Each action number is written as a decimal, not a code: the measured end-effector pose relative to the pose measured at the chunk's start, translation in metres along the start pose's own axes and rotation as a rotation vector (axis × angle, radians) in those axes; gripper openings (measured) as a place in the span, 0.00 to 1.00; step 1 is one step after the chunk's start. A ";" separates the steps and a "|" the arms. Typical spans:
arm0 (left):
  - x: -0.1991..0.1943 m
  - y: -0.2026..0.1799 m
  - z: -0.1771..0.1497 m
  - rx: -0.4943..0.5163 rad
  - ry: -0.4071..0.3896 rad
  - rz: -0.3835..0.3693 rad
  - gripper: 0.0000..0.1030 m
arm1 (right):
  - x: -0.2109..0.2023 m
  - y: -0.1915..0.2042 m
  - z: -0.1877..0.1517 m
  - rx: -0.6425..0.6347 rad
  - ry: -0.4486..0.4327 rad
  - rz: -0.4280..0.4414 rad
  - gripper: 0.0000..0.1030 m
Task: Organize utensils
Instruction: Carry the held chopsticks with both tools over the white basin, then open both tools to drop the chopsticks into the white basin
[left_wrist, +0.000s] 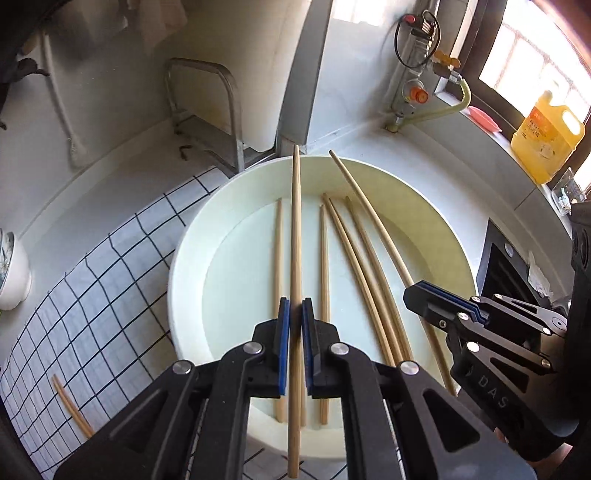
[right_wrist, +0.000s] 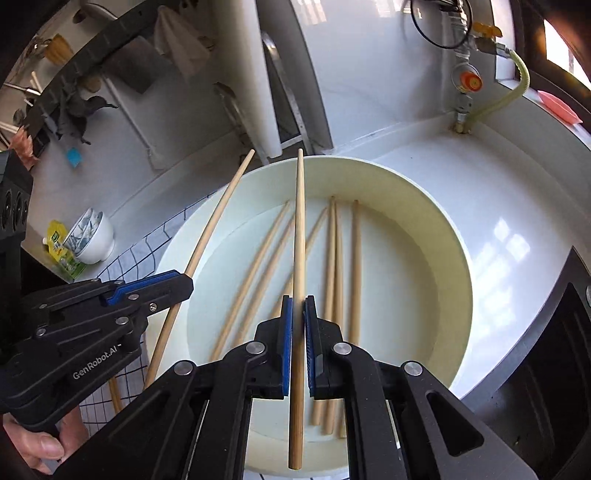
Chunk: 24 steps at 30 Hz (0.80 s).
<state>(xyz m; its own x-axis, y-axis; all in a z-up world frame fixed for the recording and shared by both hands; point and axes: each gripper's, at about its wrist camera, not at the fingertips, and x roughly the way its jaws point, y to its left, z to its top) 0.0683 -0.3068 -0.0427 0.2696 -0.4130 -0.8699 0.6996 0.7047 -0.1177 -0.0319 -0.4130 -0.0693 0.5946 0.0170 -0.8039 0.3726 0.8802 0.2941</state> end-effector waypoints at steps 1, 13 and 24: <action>0.007 -0.002 0.003 0.005 0.012 -0.001 0.07 | 0.003 -0.005 0.001 0.011 0.006 -0.002 0.06; 0.042 -0.003 0.009 -0.020 0.092 0.020 0.26 | 0.031 -0.033 -0.003 0.090 0.051 -0.020 0.09; 0.017 0.006 0.004 -0.057 0.036 0.069 0.48 | 0.017 -0.032 -0.005 0.081 0.023 -0.034 0.22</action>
<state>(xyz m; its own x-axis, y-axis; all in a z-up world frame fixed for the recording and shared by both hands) 0.0796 -0.3121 -0.0564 0.2912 -0.3420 -0.8935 0.6414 0.7627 -0.0829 -0.0372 -0.4386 -0.0945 0.5644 -0.0007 -0.8255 0.4495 0.8390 0.3066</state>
